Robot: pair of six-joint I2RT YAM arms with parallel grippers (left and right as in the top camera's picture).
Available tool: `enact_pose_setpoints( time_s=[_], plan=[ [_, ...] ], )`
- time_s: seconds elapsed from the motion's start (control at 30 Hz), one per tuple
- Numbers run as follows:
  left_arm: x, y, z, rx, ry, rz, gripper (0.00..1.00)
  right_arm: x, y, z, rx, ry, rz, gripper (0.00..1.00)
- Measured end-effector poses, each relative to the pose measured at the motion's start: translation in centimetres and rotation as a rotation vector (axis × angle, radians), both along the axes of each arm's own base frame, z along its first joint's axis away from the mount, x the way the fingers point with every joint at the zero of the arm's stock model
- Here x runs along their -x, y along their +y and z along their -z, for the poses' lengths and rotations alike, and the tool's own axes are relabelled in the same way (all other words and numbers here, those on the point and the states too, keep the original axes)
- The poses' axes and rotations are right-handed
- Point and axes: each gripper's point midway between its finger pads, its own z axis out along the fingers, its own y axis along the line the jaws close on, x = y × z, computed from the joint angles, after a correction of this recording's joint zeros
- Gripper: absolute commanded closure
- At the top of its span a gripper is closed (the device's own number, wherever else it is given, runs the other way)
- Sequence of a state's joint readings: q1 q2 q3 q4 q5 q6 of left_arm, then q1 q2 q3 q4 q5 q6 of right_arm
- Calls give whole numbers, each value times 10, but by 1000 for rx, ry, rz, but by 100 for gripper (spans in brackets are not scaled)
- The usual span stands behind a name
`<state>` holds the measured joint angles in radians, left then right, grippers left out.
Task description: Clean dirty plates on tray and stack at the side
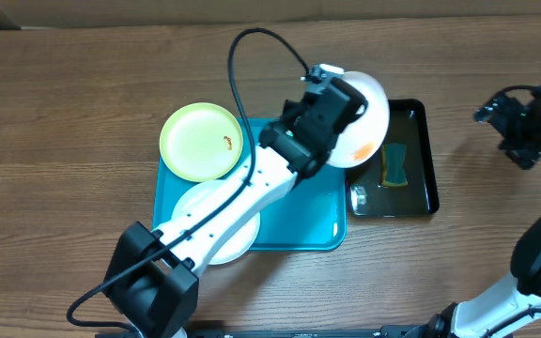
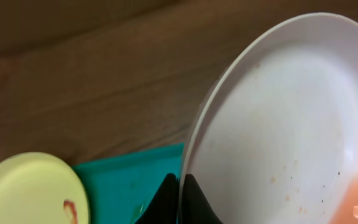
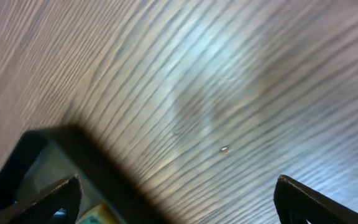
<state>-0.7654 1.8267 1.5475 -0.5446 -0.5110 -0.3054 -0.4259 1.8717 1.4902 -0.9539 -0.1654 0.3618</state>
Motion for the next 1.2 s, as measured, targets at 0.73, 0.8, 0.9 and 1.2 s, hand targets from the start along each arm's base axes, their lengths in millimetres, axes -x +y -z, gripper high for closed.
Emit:
enact_pose_setpoints(
  time_s=[0.73,0.8,0.9,1.2],
  plan=[
    [3,-61,-66,-468,-458,91,96,2,-5,-1,-18,-8,19,0],
    [0,-68,-62,-539,-483,92,96,2,-5,-1,-18,-8,19,0],
    [-2,-77,-57,-633,-521,85,96,2,-5,-1,-19,-8,19,0],
    [6,-89,-79,-718,-610,48,96,2,-5,-1,-18,-8,19,0]
  ],
)
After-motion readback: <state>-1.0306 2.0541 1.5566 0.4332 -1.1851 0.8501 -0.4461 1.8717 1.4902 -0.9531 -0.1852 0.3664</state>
